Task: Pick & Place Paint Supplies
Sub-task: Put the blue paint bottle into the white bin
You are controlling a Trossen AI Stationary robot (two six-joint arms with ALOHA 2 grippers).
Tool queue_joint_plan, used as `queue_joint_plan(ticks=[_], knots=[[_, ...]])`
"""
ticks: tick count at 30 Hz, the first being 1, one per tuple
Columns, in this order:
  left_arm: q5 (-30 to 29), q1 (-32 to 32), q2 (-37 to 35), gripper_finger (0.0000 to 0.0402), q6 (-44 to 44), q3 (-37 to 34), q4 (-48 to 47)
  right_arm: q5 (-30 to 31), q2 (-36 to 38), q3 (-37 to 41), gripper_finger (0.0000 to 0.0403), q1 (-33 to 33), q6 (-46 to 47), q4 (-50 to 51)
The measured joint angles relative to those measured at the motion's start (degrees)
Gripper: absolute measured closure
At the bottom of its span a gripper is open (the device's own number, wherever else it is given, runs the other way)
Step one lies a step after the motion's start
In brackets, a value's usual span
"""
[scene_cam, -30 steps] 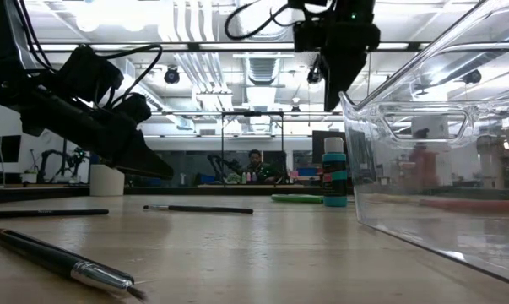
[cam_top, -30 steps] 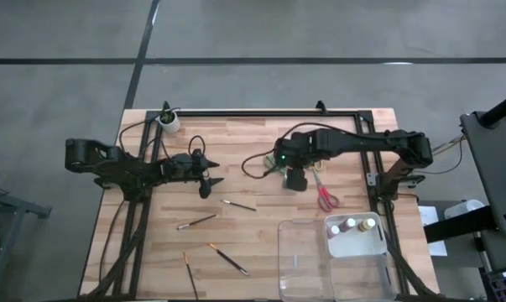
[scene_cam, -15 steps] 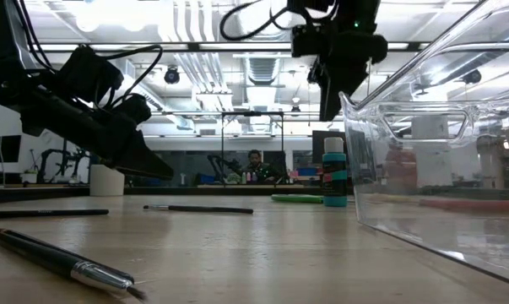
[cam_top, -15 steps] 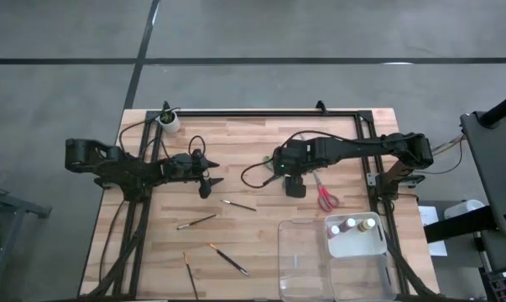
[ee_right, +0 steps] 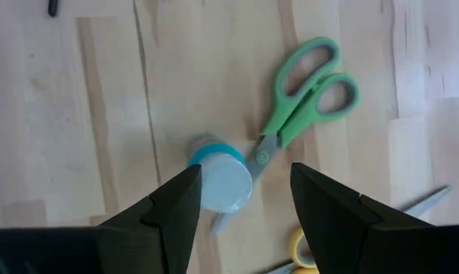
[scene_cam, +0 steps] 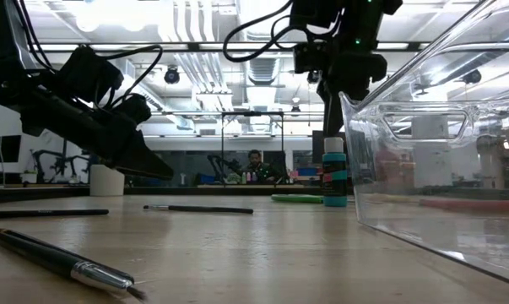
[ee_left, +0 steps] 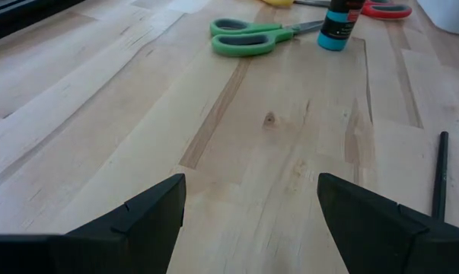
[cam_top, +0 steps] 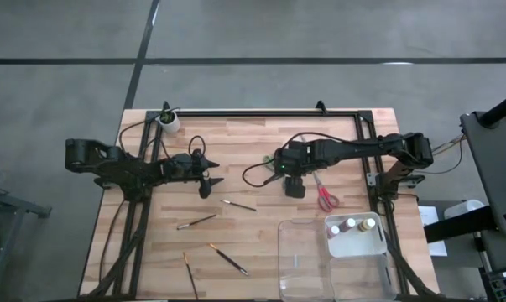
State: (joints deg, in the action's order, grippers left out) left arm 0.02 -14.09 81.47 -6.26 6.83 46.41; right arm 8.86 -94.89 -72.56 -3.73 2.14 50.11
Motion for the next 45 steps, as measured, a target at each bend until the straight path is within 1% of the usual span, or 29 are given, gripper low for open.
queue_joint_plan(ticks=[10,16,22,26,38,45], knots=[[0.00,-0.01,0.00,0.0098,0.00,0.00,-0.02,-0.17,0.19,1.31,0.0202,-0.04,0.09,-1.51],[0.01,0.00,0.00,0.0098,0.00,0.00,-0.02,-1.46,0.22,1.46,0.0202,-0.04,0.86,-1.65],[0.01,-0.02,0.00,0.0098,0.00,0.00,0.01,-1.28,0.52,1.47,0.0202,-0.04,0.84,-1.33],[0.00,-0.02,0.00,0.0098,0.00,0.00,0.01,0.05,1.59,1.68,0.0202,-0.04,0.67,-0.91],[0.00,-0.02,0.00,0.0098,0.00,0.00,0.01,-0.13,2.81,1.69,0.0202,0.09,0.65,-1.12],[0.00,-0.01,0.00,0.0098,-0.02,0.00,0.01,-0.35,2.82,3.34,0.0202,0.09,0.71,-3.63]])
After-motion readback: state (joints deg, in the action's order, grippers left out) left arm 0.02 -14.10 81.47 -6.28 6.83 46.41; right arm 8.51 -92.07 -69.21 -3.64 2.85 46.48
